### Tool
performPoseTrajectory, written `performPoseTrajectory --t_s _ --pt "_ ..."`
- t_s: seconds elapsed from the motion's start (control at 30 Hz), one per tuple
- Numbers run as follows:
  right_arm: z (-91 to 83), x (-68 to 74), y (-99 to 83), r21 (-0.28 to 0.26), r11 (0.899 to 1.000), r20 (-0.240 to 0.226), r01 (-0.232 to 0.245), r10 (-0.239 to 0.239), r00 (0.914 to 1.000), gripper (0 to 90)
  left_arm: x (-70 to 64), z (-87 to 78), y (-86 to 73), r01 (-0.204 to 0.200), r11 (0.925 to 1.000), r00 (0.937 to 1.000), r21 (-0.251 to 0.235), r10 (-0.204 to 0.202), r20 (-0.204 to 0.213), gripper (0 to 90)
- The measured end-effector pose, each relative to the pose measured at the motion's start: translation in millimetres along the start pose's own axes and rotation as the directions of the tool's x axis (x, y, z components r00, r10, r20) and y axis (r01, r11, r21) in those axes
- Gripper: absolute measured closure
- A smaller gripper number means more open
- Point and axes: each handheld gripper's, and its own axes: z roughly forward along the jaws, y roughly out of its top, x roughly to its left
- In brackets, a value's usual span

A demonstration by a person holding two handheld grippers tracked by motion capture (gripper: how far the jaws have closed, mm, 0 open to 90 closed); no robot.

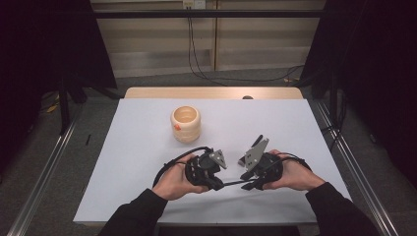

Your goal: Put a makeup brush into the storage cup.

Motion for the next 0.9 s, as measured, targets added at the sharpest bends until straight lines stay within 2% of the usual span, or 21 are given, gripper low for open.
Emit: performPoseTrajectory --t_s 0.07,0.1,0.13,0.23,0.33,0.4,0.43,0.5,0.57,0.73,0.77,0.83,0.9 --pt "0.1 -0.5 0.1 0.001 1.0 0.01 0.006 -0.006 0.9999 69.9 -0.4 1.1 0.4 -0.001 1.0 1.0 0.001 0.001 0.007 83.6" --pt "0.0 0.2 -0.1 0.004 1.0 0.007 -0.006 0.006 1.0 71.1 -0.4 1.7 0.5 -0.002 1.0 0.9999 0.001 0.002 0.014 83.6" --pt "0.7 -0.4 -0.3 -0.001 1.0 -0.001 0.0 0.0 1.0 71.9 -1.2 3.0 0.3 0.002 1.0 1.0 -0.008 -0.002 0.001 83.6" --pt "2.9 -1.0 -0.8 -0.009 1.0 -0.014 0.012 -0.012 0.9998 77.1 -0.9 3.2 0.6 -0.004 1.0 0.9999 0.007 0.004 0.011 83.6" --pt "3.4 0.5 -0.1 -0.006 1.0 -0.026 0.023 -0.023 0.9994 82.2 -1.4 3.6 0.1 0.003 1.0 1.0 -0.003 -0.003 0.004 83.6" --pt "3.8 1.7 0.2 -0.005 0.999 -0.025 0.041 -0.041 0.9988 83.1 -1.2 3.1 -0.2 -0.003 1.0 1.0 -0.004 0.003 0.006 83.6" --pt "3.6 2.3 0.3 -0.002 0.999 -0.024 0.04 -0.041 0.9989 83.4 0.8 2.0 0.4 -0.036 0.9993 0.9993 0.011 0.036 0.011 83.5" --pt "3.7 2.6 0.3 -0.006 0.999 -0.03 0.043 -0.044 0.9986 83.9 -0.7 2.1 -0.1 -0.02 0.9998 0.9997 0.008 0.02 0.012 83.5" --pt "3.9 2.4 0.0 -0.008 0.998 -0.026 0.058 -0.058 0.998 83.9 -1.7 3.2 -0.8 -0.002 0.9999 1.0 -0.015 0.002 0.002 83.4" --pt "2.6 2.4 -0.5 -0.014 0.998 -0.033 0.055 -0.055 0.9979 85.0 -0.8 2.2 -1.3 -0.013 0.9998 0.9998 -0.016 0.013 -0.012 82.3" --pt "2.9 2.7 -0.3 -0.018 0.998 -0.04 0.054 -0.055 0.9977 85.4 0.9 1.3 -0.8 -0.034 0.9994 0.9993 -0.008 0.034 -0.018 81.5" --pt "2.8 2.2 -0.5 -0.02 0.998 -0.041 0.052 -0.052 0.9978 85.6 -0.2 2.3 -1.1 -0.013 0.9996 0.9997 -0.024 0.013 -0.023 80.6" --pt "2.5 2.0 -0.7 -0.02 0.999 -0.037 0.049 -0.05 0.998 85.6 0.2 2.7 -1.3 -0.016 0.9995 0.9996 -0.027 0.015 -0.024 78.1"
